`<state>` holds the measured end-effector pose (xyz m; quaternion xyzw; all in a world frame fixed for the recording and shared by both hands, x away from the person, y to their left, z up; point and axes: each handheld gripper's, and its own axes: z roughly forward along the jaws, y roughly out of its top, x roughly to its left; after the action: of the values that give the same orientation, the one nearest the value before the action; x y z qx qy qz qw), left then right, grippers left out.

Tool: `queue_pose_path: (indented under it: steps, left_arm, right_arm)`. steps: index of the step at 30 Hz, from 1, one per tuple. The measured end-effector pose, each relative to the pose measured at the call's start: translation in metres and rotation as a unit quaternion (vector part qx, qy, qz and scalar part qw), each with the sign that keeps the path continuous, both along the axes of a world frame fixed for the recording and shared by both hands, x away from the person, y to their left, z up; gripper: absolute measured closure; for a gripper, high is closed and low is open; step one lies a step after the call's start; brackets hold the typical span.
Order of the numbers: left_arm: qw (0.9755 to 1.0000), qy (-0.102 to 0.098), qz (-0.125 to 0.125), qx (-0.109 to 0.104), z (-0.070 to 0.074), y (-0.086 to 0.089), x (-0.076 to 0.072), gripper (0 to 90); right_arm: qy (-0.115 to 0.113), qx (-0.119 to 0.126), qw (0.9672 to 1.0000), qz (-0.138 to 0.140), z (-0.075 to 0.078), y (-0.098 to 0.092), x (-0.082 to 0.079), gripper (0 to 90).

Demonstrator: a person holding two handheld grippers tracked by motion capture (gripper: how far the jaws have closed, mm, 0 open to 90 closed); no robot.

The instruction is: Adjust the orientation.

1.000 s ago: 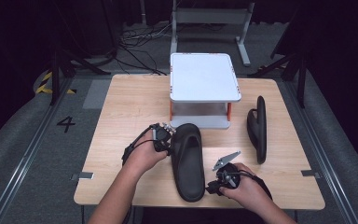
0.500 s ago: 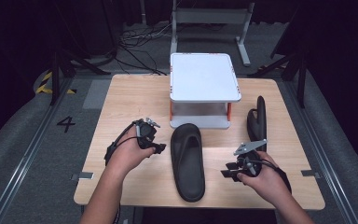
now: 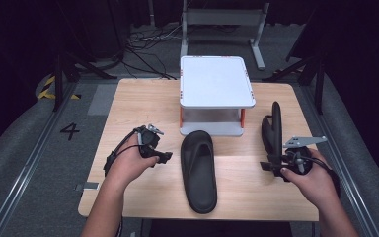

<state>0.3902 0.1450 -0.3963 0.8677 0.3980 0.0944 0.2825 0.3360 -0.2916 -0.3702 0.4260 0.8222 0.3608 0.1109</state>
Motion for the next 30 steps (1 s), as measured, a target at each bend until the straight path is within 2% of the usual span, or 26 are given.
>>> queue_pose_path:
  steps: [4,8,12,14,16,17,18,21,22,23,27,30]
  left_arm:
    - [0.9998,0.000,-0.008,-0.020,0.003,0.000,-0.009,32.2]
    - [0.9999,0.006,0.004,-0.011,-0.001,0.006,-0.015,32.1]
    - [0.9998,0.014,0.017,0.000,-0.005,0.015,-0.020,32.1]
    - [0.9996,0.015,0.022,0.003,-0.007,0.018,-0.023,32.1]
    - [0.9996,0.016,0.023,0.003,-0.008,0.019,-0.024,32.1]
    - [0.9992,0.022,0.032,0.003,-0.011,0.024,-0.030,32.1]
    - [0.9992,0.022,0.032,0.003,-0.011,0.024,-0.030,32.1]
    - [0.9987,0.028,0.043,0.007,-0.014,0.032,-0.035,32.1]
    - [0.9987,0.028,0.043,0.007,-0.014,0.032,-0.035,32.1]
    - [0.9982,0.029,0.052,0.007,-0.014,0.035,-0.039,32.1]
    - [0.9976,0.029,0.062,0.007,-0.015,0.040,-0.042,32.1]
    - [0.9977,0.031,0.059,0.010,-0.015,0.038,-0.041,32.1]
  right_arm:
    - [-0.018,0.000,0.9994,-0.030,0.007,-0.019,0.005,55.5]
    - [-0.024,-0.016,0.9978,-0.059,0.005,-0.033,0.016,48.2]
    - [-0.027,-0.019,0.9963,-0.079,0.001,-0.040,0.027,39.3]
    - [-0.032,-0.028,0.9953,-0.087,-0.002,-0.042,0.034,37.5]
    - [-0.034,-0.027,0.9950,-0.090,-0.004,-0.041,0.038,36.5]
    - [-0.043,-0.025,0.9944,-0.093,-0.006,-0.039,0.047,35.9]
    - [-0.043,-0.025,0.9944,-0.093,-0.006,-0.039,0.047,35.9]
    - [-0.069,-0.034,0.9906,-0.113,-0.011,-0.036,0.064,35.6]
    - [-0.069,-0.034,0.9906,-0.113,-0.011,-0.036,0.064,35.6]
    - [-0.074,-0.040,0.9889,-0.122,-0.014,-0.036,0.071,35.6]
    - [-0.068,-0.035,0.9894,-0.123,-0.020,-0.036,0.079,35.8]
    - [-0.064,-0.032,0.9905,-0.118,-0.024,-0.035,0.082,37.4]
